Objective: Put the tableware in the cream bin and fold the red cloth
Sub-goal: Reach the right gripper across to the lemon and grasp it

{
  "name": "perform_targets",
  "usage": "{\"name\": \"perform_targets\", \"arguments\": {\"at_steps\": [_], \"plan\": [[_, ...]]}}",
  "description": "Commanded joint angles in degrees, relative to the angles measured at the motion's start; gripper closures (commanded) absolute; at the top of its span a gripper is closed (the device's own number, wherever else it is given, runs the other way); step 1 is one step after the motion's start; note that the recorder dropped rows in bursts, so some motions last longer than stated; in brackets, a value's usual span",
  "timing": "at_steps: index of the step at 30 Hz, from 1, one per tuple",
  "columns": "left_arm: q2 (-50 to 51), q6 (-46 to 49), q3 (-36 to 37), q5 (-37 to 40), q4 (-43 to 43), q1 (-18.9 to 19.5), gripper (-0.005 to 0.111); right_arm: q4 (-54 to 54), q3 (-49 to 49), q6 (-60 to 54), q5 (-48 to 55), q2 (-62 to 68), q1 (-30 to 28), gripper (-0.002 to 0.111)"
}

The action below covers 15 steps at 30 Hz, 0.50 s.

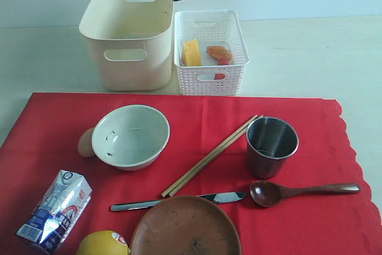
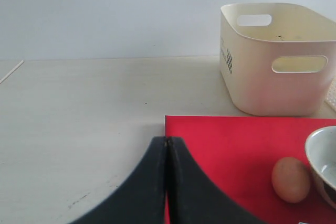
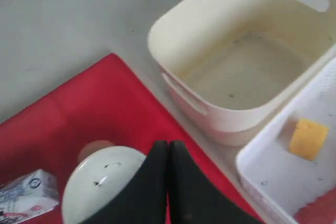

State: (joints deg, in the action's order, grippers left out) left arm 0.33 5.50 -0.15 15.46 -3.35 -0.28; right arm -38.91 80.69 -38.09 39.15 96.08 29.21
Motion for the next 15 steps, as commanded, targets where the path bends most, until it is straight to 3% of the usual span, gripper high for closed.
{"name": "perform_targets", "arguments": {"at_steps": [1,11,15], "plan": [[-0.3,0.1,0.1,-0.3,0.2,-0.3,0.106,0.6,-7.0,-1.4,-4.7,-2.5,6.1,0.108],[-0.3,0.1,0.1,-0.3,0.2,-0.3,0.106,3.9,-17.2,-3.6,-12.3,-0.8,22.2,0.108],[-0.3,0.1,0.1,-0.3,0.2,-0.3,0.106,4.8,-17.6,-3.6,-13.3,1.8,27.7,0.094]]}}
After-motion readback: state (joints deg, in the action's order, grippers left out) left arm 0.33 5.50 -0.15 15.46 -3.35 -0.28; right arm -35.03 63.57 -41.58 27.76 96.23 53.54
